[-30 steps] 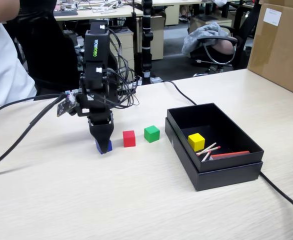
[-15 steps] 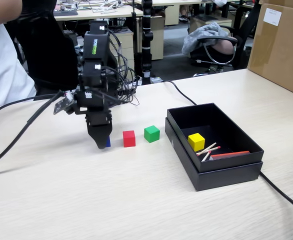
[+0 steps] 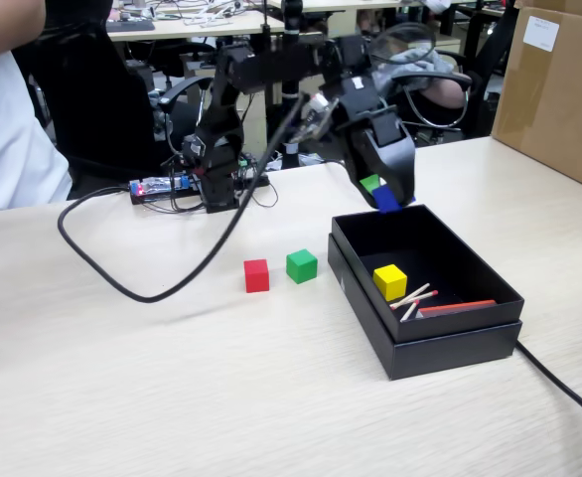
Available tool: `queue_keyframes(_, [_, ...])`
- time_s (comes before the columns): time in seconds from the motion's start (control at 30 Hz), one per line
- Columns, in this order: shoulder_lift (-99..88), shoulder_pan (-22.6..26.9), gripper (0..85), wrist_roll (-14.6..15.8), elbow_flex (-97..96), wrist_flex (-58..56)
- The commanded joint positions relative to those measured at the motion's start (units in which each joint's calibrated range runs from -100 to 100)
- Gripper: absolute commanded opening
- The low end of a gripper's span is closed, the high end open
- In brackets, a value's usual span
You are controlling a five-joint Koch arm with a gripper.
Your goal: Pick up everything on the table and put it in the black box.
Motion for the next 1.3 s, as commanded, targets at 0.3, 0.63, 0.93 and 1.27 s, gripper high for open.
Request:
queue_keyframes(0.3, [18.01,2.74,7.8,1.22,2.31,-0.20])
queue_keyframes(0.63, [14.22,2.74,45.5,1.12,-4.40,-0.29])
queue_keyframes(0.93, [-24.67,-3.81,46.1,1.12,-14.01,-0.29])
queue_keyframes(1.27, [-44.30,-12.31,50.3,1.76,-45.56,0.23])
